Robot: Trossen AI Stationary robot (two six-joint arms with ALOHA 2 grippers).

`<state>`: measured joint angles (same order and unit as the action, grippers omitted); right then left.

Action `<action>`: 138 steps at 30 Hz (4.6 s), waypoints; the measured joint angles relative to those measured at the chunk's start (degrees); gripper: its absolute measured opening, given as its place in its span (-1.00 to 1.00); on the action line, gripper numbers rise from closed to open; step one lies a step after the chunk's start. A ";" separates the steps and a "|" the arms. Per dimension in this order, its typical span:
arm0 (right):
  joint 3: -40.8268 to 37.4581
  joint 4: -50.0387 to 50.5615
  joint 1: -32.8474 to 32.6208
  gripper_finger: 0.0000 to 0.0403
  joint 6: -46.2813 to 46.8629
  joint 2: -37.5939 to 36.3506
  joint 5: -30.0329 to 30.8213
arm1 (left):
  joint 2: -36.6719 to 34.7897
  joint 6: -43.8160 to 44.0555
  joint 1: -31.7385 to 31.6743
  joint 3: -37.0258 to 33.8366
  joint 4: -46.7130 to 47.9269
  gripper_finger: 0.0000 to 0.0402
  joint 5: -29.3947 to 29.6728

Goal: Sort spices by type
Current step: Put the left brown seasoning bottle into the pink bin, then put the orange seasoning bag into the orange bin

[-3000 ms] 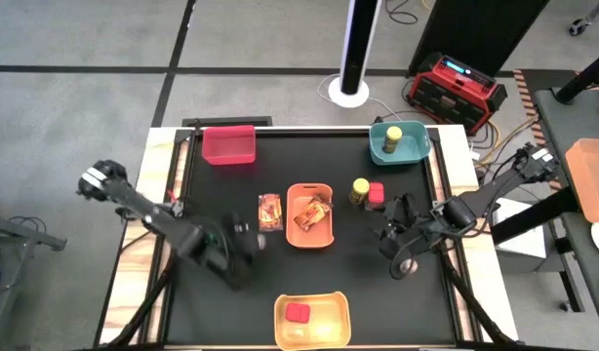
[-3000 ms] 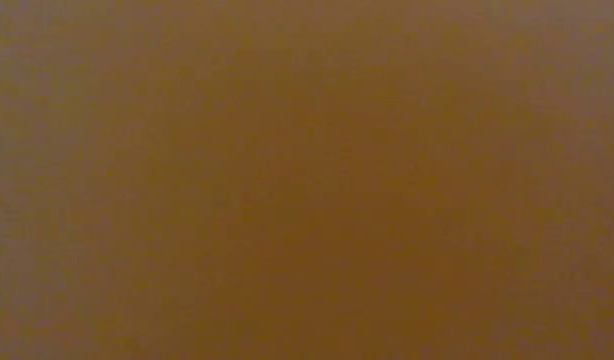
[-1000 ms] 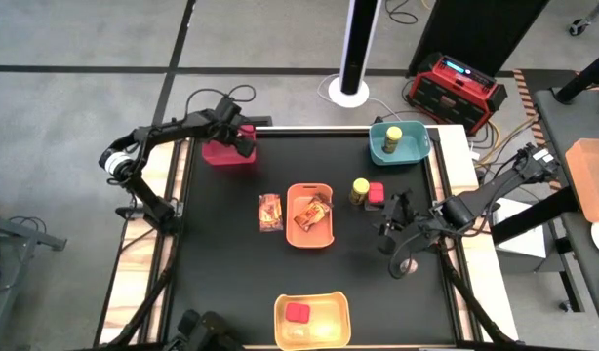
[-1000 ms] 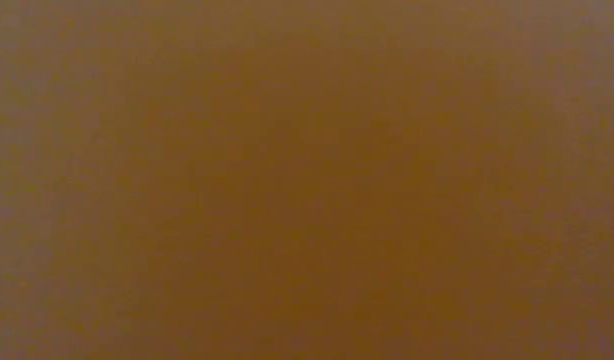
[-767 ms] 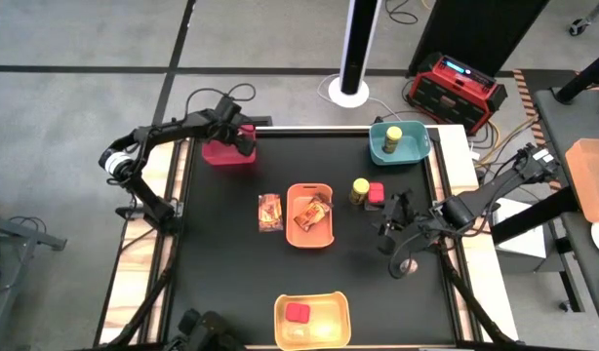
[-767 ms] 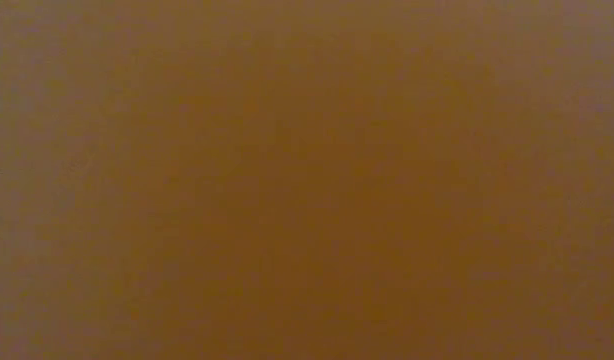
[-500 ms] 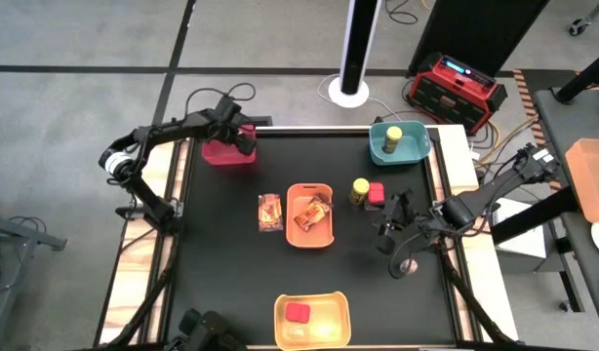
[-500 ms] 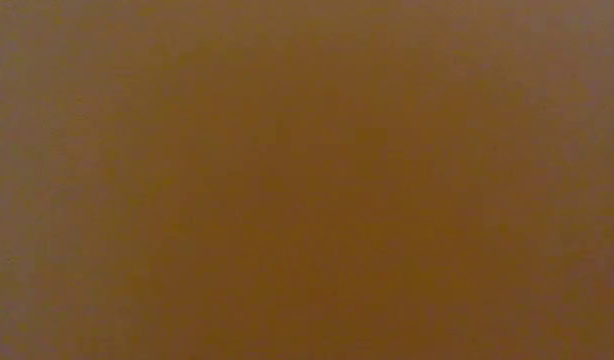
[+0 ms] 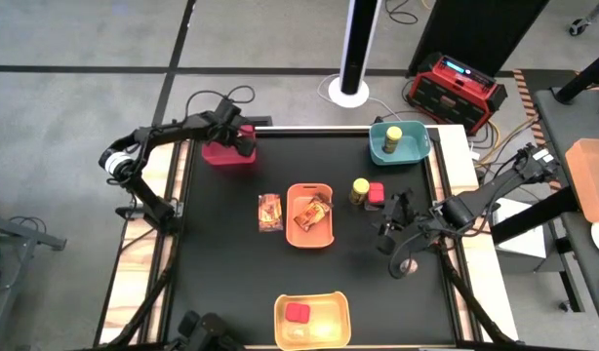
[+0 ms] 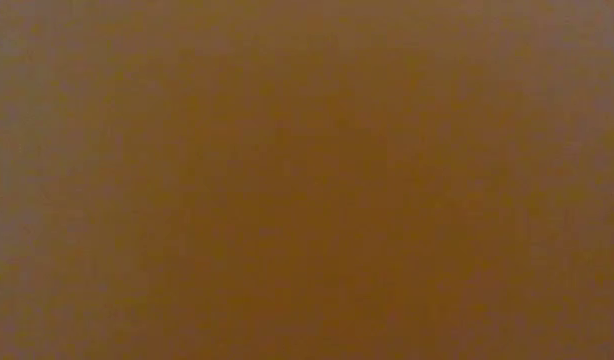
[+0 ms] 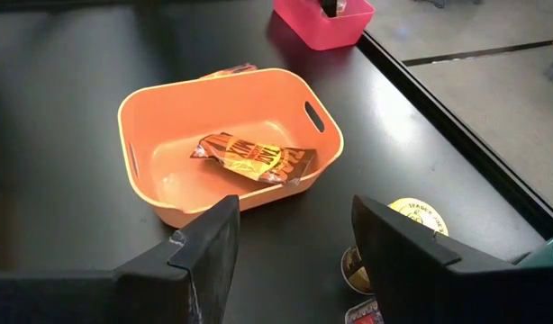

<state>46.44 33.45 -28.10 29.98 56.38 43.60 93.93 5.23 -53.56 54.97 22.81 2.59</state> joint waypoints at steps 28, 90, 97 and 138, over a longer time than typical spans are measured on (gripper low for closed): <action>0.00 -0.87 0.00 0.02 -0.22 0.00 -0.01 | 0.00 -0.03 -0.05 -2.14 -2.11 -0.07 0.06; -0.52 -1.20 0.00 0.02 -0.15 -0.01 -0.02 | 5.12 2.86 -0.07 -0.25 -3.98 0.18 -0.17; -0.52 -1.20 0.00 0.02 -0.15 -0.02 -0.03 | 4.96 2.80 -0.02 2.08 -1.59 0.18 -0.20; -0.63 -3.83 -0.13 0.02 -3.04 -0.02 1.55 | -13.96 3.30 8.98 2.02 -2.77 0.19 4.94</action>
<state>45.80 29.63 -28.23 26.93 56.36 45.15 79.97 8.54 -44.58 57.00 20.04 7.53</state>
